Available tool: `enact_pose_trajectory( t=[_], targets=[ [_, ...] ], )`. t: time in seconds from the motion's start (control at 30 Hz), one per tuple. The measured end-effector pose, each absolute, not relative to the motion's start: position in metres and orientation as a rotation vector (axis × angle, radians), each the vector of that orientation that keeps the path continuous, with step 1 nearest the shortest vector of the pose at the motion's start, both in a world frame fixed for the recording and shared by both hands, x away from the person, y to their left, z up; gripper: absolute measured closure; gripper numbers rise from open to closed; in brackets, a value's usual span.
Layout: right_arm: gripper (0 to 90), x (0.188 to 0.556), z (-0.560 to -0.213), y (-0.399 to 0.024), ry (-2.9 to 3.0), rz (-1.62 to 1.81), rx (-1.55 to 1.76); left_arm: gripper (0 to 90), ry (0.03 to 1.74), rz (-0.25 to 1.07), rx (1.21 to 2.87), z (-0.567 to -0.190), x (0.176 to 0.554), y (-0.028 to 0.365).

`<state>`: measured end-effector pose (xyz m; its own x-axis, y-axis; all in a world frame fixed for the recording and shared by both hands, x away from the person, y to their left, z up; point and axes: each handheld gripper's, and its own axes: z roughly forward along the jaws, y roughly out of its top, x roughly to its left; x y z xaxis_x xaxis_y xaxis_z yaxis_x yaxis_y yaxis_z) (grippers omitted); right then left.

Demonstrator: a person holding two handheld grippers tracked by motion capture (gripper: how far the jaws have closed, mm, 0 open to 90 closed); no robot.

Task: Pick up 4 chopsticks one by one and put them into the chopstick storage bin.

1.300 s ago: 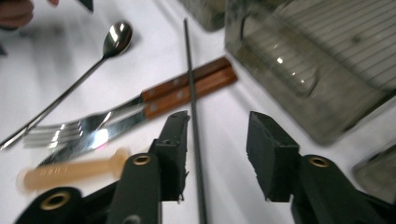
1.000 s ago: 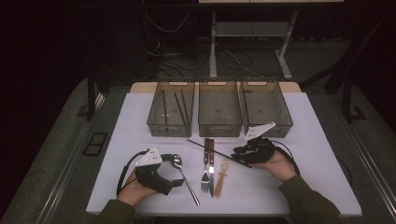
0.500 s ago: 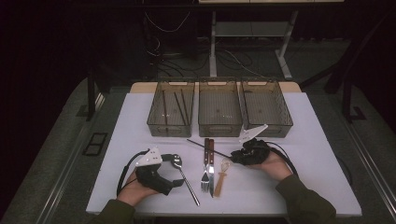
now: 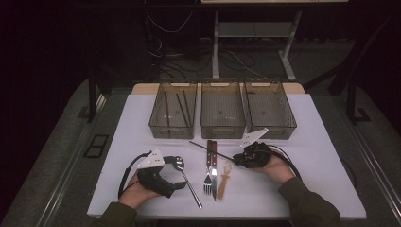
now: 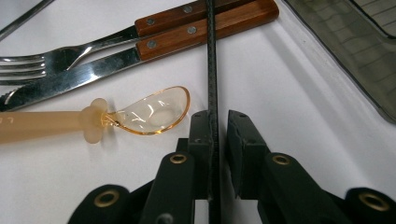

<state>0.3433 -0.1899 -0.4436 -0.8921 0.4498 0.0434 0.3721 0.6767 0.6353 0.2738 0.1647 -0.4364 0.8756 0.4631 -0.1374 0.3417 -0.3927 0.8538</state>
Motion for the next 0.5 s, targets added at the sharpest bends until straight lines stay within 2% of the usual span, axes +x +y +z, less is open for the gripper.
enact_pose_trajectory(
  t=[0.23, 0.5],
  targets=[
    [84.5, 0.3418, -0.4433, -0.1889, 2.769, 1.012, 0.686, 0.0, 0.586, 0.15, 2.018, -0.4364, 0.2737, 0.1647],
    [85.4, 0.3423, -0.4432, -0.1893, 2.769, 1.018, 0.71, 0.0, 0.585, 0.15, 2.018, -0.4364, 0.2737, 0.1648]
  ],
)
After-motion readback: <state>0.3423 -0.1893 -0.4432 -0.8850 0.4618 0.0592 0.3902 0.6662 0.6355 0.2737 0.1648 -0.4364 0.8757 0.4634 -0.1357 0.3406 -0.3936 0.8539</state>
